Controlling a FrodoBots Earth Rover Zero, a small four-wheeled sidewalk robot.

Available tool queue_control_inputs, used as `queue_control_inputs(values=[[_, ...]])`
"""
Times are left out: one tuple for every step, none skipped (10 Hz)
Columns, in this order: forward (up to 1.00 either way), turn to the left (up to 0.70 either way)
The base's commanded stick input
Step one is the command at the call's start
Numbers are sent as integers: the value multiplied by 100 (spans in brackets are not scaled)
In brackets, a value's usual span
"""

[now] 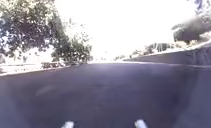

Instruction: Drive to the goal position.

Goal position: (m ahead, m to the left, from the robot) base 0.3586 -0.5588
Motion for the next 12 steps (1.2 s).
queue_control_inputs(values=[[70, 0], [70, 0], [70, 0], [70, 0], [70, 0], [70, 0], [70, 0], [70, 0], [70, 0], [70, 0], [70, 0], [70, 0]])
